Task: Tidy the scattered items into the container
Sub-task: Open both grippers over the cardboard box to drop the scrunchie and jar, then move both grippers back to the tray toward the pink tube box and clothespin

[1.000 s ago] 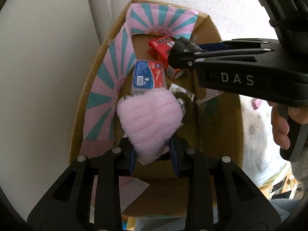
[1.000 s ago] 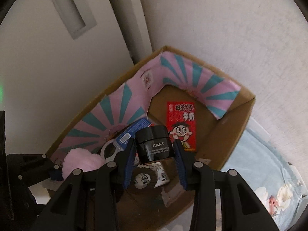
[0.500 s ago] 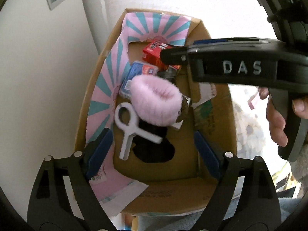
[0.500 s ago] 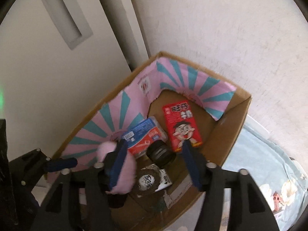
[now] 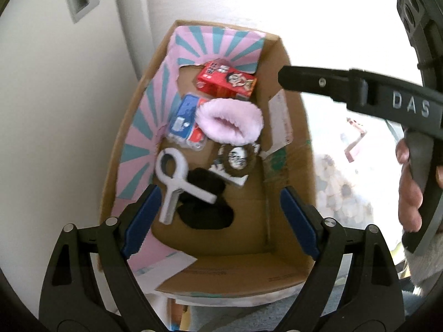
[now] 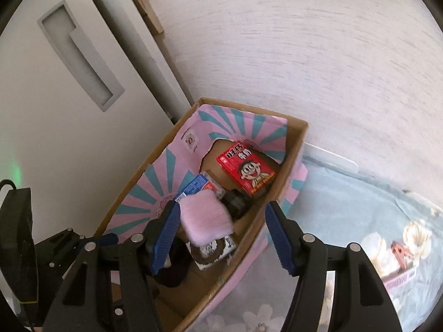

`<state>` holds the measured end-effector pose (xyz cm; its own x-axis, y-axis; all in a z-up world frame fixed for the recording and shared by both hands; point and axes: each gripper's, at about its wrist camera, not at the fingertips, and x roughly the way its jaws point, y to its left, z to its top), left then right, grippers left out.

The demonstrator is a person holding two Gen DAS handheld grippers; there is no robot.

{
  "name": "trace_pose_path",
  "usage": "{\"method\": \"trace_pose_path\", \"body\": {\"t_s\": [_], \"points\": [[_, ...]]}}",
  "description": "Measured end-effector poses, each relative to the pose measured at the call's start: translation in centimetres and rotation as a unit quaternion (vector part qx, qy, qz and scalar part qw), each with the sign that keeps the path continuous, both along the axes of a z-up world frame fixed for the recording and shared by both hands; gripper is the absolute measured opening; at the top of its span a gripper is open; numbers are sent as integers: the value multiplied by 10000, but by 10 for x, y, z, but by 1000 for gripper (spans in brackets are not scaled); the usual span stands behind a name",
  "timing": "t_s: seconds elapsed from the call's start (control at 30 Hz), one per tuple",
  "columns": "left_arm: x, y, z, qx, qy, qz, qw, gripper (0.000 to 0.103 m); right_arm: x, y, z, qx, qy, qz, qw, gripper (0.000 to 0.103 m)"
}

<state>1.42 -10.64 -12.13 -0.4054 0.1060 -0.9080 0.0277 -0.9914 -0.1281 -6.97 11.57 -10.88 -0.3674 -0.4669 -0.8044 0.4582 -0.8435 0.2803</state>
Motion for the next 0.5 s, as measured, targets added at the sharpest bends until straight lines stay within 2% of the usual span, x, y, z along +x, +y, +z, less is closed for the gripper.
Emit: {"method": "trace_pose_path", "body": {"t_s": [0.23, 0.5], "points": [[-9, 28, 18, -62, 186, -272, 9994, 87, 10, 29, 2, -30, 77, -305, 9995, 60], [-22, 72, 36, -95, 414, -726, 9965, 88, 14, 101, 13, -96, 162, -1045, 9944, 60]]}}
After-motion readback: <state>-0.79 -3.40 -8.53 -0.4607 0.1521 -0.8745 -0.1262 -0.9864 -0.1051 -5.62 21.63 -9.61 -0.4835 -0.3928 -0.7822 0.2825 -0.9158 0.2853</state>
